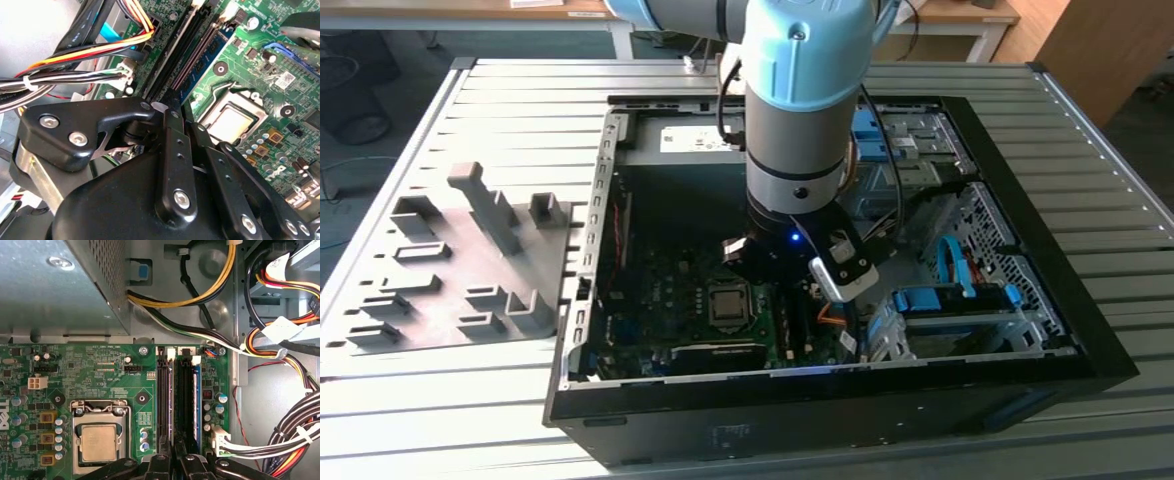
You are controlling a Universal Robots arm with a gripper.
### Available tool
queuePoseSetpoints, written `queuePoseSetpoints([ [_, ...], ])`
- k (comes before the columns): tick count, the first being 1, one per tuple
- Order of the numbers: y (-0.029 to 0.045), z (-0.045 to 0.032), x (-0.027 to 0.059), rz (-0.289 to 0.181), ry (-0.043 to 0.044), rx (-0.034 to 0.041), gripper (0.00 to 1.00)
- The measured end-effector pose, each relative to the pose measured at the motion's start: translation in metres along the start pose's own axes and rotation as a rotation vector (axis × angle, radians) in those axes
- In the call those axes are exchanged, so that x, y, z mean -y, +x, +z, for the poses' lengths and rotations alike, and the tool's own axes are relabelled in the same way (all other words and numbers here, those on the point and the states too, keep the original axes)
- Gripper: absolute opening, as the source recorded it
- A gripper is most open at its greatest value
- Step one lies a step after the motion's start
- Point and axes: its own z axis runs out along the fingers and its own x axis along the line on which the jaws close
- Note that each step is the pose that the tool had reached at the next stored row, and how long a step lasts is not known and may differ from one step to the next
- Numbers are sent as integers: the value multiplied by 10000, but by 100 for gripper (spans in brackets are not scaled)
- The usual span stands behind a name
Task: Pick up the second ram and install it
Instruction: 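Insert the second ram into the second slot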
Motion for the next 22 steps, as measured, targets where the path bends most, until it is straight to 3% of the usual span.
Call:
queuePoseSetpoints([
  [9,-1,-14,-4,-2,25,5,14],
  [13,-3,-52,-3,-8,91,3,14],
  [22,-3,-24,-2,-42,97,-12,14],
])
